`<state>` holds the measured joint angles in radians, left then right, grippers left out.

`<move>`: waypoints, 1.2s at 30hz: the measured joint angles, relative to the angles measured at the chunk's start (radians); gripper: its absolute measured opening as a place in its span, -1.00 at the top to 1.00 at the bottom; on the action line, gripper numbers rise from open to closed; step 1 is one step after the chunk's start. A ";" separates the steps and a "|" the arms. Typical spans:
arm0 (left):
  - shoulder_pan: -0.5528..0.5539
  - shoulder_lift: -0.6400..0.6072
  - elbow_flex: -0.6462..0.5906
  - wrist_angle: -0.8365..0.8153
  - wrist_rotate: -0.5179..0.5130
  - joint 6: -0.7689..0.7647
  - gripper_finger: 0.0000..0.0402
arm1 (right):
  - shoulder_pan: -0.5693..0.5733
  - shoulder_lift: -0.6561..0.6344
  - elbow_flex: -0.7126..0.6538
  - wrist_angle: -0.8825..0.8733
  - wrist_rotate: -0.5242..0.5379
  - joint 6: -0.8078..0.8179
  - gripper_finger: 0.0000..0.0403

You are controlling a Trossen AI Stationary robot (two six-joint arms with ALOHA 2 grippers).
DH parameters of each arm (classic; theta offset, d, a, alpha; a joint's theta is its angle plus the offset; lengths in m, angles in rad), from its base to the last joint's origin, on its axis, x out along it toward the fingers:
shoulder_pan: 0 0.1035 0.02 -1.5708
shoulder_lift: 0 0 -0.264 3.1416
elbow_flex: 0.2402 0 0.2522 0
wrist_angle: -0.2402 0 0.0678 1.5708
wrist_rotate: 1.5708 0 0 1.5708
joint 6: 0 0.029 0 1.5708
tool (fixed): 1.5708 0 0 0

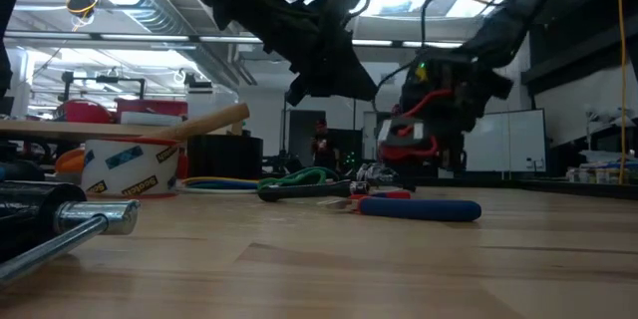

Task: Coil cords
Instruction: Coil the red wire onto the black spool

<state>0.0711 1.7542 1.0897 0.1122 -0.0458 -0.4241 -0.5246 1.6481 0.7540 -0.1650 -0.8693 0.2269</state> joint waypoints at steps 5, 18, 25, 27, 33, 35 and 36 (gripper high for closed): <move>0.000 0.000 0.000 0.000 0.020 -0.014 0.78 | 0.001 0.108 0.000 0.061 -0.006 0.080 0.97; 0.000 0.000 0.000 -0.044 0.028 0.012 0.78 | 0.001 0.175 0.009 0.069 0.015 0.149 0.97; 0.000 -0.001 0.000 -0.082 0.028 0.012 0.78 | 0.001 0.179 0.051 0.051 0.059 0.196 0.78; 0.000 -0.001 0.000 -0.082 0.028 0.012 0.78 | 0.002 0.180 0.065 0.053 0.102 0.197 0.70; 0.000 -0.001 0.000 -0.081 0.028 0.012 0.78 | 0.001 0.182 0.081 0.049 0.152 0.192 0.42; 0.000 -0.001 0.000 -0.082 0.028 0.012 0.78 | 0.001 0.182 0.082 0.049 0.157 0.191 0.33; 0.000 -0.001 0.000 -0.086 0.028 0.012 0.78 | 0.000 0.182 0.082 0.047 0.160 0.191 0.29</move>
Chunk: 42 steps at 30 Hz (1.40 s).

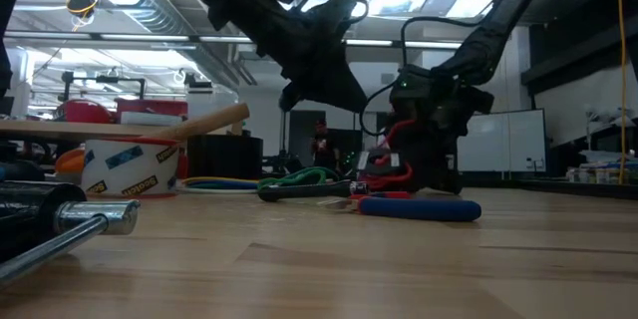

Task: Coil cords
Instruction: Coil the red wire onto the black spool, then return to Home Position

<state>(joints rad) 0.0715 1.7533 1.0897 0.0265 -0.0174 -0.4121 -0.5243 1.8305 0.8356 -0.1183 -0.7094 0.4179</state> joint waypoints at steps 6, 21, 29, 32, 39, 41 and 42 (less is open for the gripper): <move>0.000 0.000 0.000 -0.059 0.000 0.000 0.78 | -0.037 0.000 0.001 -0.023 -0.021 0.001 0.17; 0.003 -0.015 0.000 -0.079 0.000 0.006 0.78 | -0.164 -0.002 0.001 -0.130 -0.152 -0.018 0.18; 0.010 -0.164 0.000 -0.158 -0.002 0.068 0.78 | -0.241 -0.066 -0.002 -0.269 -0.205 -0.186 0.18; 0.020 -0.254 0.000 -0.195 -0.004 0.109 0.78 | -0.255 -0.135 -0.002 -0.339 -0.204 -0.249 0.18; 0.058 -0.531 0.000 -0.350 -0.007 0.196 0.78 | -0.263 -0.426 -0.001 -0.392 -0.169 -0.287 0.18; 0.063 -0.623 0.000 -0.396 -0.007 0.208 0.78 | -0.262 -0.533 0.000 -0.390 -0.170 -0.287 0.18; 0.061 -0.671 0.000 -0.420 -0.006 0.215 0.78 | -0.262 -0.589 0.000 -0.391 -0.168 -0.287 0.18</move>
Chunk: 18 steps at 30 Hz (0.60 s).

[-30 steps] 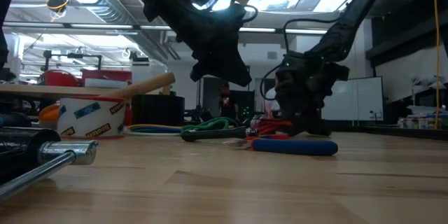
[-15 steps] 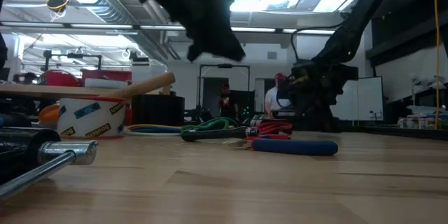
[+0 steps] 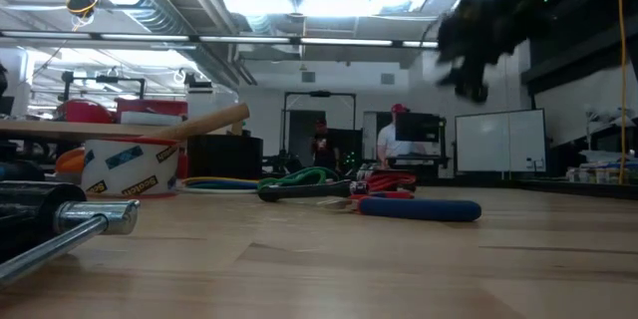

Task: Coil cords
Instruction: Return to Home Position

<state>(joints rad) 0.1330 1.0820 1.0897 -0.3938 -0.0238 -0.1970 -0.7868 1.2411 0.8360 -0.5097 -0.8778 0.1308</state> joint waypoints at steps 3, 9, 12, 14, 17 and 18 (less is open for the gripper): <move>-0.002 -0.142 0.000 -0.078 0.002 0.019 0.78 | 0.000 -0.176 0.000 0.001 0.005 0.000 0.18; -0.002 -0.401 0.000 -0.289 0.002 -0.056 0.78 | 0.000 -0.525 0.000 0.002 0.005 0.014 0.18; -0.002 -0.506 0.000 -0.383 0.002 -0.104 0.78 | 0.000 -0.677 0.000 0.003 0.008 0.020 0.18; -0.002 -0.561 -0.007 -0.408 0.002 -0.165 0.78 | 0.001 -0.778 0.000 0.005 0.036 0.020 0.18; -0.002 -0.626 -0.056 -0.413 0.002 -0.165 0.78 | 0.001 -0.914 0.002 0.006 0.111 0.006 0.18; -0.002 -0.644 -0.079 -0.412 0.002 -0.150 0.78 | 0.001 -0.953 0.002 0.001 0.138 -0.010 0.18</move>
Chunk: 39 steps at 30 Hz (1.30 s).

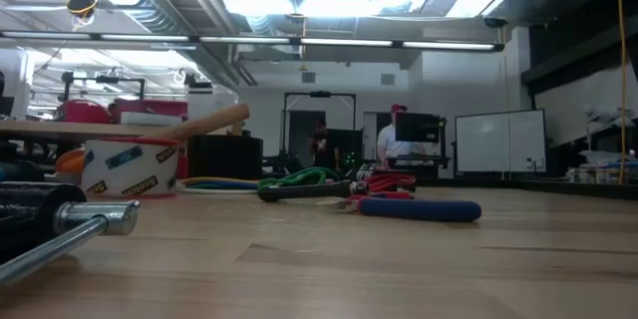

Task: Coil cords
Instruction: Return to Home Position

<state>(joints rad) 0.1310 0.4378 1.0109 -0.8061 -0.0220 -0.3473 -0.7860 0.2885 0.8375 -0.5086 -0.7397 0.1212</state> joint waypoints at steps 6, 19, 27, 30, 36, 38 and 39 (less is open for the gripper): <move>0.000 -0.098 -0.199 0.059 0.000 0.018 0.78 | 0.000 -0.215 -0.003 -0.135 0.152 -0.020 0.18; -0.022 -0.178 -0.690 0.816 0.271 0.094 0.78 | 0.000 -0.284 -0.256 0.074 0.031 0.108 0.18; -0.027 -0.207 -0.851 0.957 0.274 0.091 0.78 | 0.001 -0.284 -0.595 0.536 -0.066 0.275 0.18; -0.027 -0.218 -0.890 0.985 0.274 0.116 0.78 | 0.001 -0.284 -0.684 0.644 -0.066 0.309 0.18; -0.027 -0.223 -0.948 1.070 0.274 0.155 0.78 | 0.001 -0.284 -0.782 0.699 -0.066 0.325 0.18; -0.027 -0.223 -0.957 1.090 0.274 0.173 0.78 | 0.001 -0.285 -0.800 0.706 -0.066 0.327 0.18; -0.027 -0.223 -0.957 1.088 0.274 0.179 0.78 | 0.001 -0.284 -0.810 0.704 -0.066 0.327 0.18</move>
<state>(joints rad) 0.1043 0.2152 0.0536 0.2817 0.2518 -0.1688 -0.7849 0.0040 0.0274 0.1955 -0.8055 0.4482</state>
